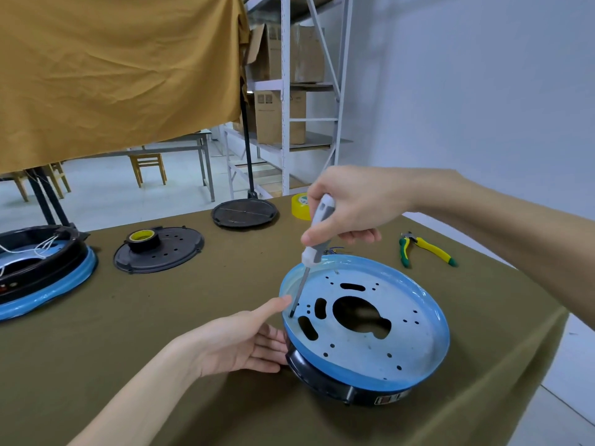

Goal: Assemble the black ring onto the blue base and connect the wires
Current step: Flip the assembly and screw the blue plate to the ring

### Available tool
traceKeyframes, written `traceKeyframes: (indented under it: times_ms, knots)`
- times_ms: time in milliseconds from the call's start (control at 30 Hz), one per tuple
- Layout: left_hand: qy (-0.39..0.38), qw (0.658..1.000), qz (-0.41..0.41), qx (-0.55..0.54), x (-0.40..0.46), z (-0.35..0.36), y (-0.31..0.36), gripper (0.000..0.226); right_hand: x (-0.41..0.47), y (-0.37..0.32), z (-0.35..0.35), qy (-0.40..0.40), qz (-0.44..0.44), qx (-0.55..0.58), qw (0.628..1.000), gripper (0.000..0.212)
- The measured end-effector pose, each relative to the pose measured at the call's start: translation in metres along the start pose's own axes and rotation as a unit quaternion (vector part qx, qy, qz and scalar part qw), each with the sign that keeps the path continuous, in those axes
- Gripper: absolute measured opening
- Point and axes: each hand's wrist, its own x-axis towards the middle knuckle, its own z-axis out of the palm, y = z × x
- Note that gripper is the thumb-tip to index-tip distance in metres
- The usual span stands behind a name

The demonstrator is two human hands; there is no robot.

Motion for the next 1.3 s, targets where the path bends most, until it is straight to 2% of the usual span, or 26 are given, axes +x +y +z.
traceKeyframes:
  times_ms: [100, 267, 467, 667, 767, 833, 900, 1000, 1100, 1233, 1300]
  knots:
    - [0.004, 1.000, -0.001, -0.002, 0.000, 0.001, 0.000, 0.090, 0.006, -0.014, -0.002, -0.006, -0.002, -0.023, 1.000, 0.039]
    - [0.013, 1.000, 0.002, -0.004, -0.002, 0.004, 0.001, 0.085, 0.009, -0.021, -0.006, -0.053, 0.004, -0.012, 0.999, 0.027]
    - [0.028, 1.000, 0.005, 0.000, -0.005, 0.007, 0.003, 0.080, 0.012, -0.017, 0.005, -0.010, 0.009, -0.013, 1.000, 0.037]
    - [0.052, 0.997, 0.004, -0.055, -0.004, 0.010, 0.000, 0.075, -0.008, 0.013, 0.000, 0.030, 0.006, 0.105, 0.994, 0.028]
    - [0.110, 0.990, 0.033, -0.086, -0.001, 0.007, -0.002, 0.078, -0.022, 0.048, 0.007, 0.119, 0.028, 0.259, 0.958, 0.021]
    - [0.152, 0.982, 0.062, -0.094, 0.000, -0.001, -0.002, 0.068, -0.030, 0.076, 0.022, 0.167, 0.050, 0.393, 0.903, 0.016]
    - [0.180, 0.975, 0.086, -0.099, 0.000, -0.011, -0.001, 0.053, -0.032, 0.107, 0.045, 0.209, 0.075, 0.457, 0.862, 0.019]
    - [0.181, 0.967, 0.111, -0.140, -0.003, -0.023, 0.001, 0.034, -0.031, 0.151, 0.096, 0.314, 0.174, 0.340, 0.869, 0.016]
    - [0.174, 0.961, 0.122, -0.176, -0.003, -0.026, 0.002, 0.035, -0.034, 0.179, 0.151, 0.397, 0.225, 0.259, 0.852, 0.012]
    - [0.221, 0.945, 0.139, -0.198, -0.002, -0.022, 0.003, 0.029, -0.038, 0.209, 0.186, 0.416, 0.276, 0.107, 0.860, 0.022]
    - [0.253, 0.931, 0.160, -0.209, -0.005, -0.021, 0.007, 0.027, -0.040, 0.213, 0.188, 0.406, 0.308, 0.084, 0.856, 0.026]
